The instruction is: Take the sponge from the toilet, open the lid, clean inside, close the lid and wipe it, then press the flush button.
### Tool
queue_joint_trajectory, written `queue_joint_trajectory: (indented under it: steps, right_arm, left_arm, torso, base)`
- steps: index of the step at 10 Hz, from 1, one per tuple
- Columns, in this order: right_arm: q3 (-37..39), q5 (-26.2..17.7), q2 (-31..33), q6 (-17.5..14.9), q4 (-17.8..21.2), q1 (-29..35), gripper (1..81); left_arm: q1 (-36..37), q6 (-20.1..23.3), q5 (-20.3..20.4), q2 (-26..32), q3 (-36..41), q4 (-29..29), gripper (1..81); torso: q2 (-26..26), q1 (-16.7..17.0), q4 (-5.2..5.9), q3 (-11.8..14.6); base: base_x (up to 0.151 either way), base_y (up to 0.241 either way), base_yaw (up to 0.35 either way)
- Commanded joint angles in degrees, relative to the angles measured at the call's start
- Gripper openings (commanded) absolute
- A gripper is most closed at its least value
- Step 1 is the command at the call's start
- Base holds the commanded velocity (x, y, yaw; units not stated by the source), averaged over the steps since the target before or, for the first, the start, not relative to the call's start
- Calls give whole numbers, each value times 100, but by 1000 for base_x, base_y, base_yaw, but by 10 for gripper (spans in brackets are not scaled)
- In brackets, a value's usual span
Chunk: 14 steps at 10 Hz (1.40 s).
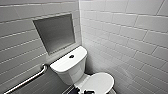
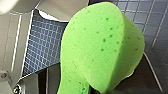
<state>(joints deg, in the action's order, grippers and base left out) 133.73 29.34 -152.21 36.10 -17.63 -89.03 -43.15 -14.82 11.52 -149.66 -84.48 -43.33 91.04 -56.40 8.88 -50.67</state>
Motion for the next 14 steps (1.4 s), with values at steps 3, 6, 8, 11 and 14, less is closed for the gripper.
queue_joint_trajectory:
  steps: [3, 6, 8, 11, 14]
  right_arm:
    - [-41, -183, 101, 3, -101, 38, 10]
    - [-59, -175, 83, 3, -118, 29, 10]
    - [-41, -175, 74, 3, -118, 38, 10]
    - [-42, -166, 57, 3, -118, 29, 10]
    - [-41, -166, 57, 11, -118, 21, 10]
  left_arm:
    - [962, -1073, 412, 576, 431, 237, 811]
    - [962, -1635, 720, 893, 625, 246, 811]
    - [962, -2095, 720, 1008, 599, 246, 811]
    - [944, -2376, 720, 1105, 433, 237, 811]
    - [953, -2499, 694, 755, -40, 237, 811]
  torso:
    - [0, 0, -2, 0]
    - [0, 0, -2, 0]
    - [0, 0, -2, 2]
    - [0, 0, -2, 283]
    - [2, 0, -2, 234]
  base:
    - [0, 0, 0]
    - [0, 0, 0]
    - [0, 0, 0]
    - [0, 0, 0]
    - [0, 0, 0]
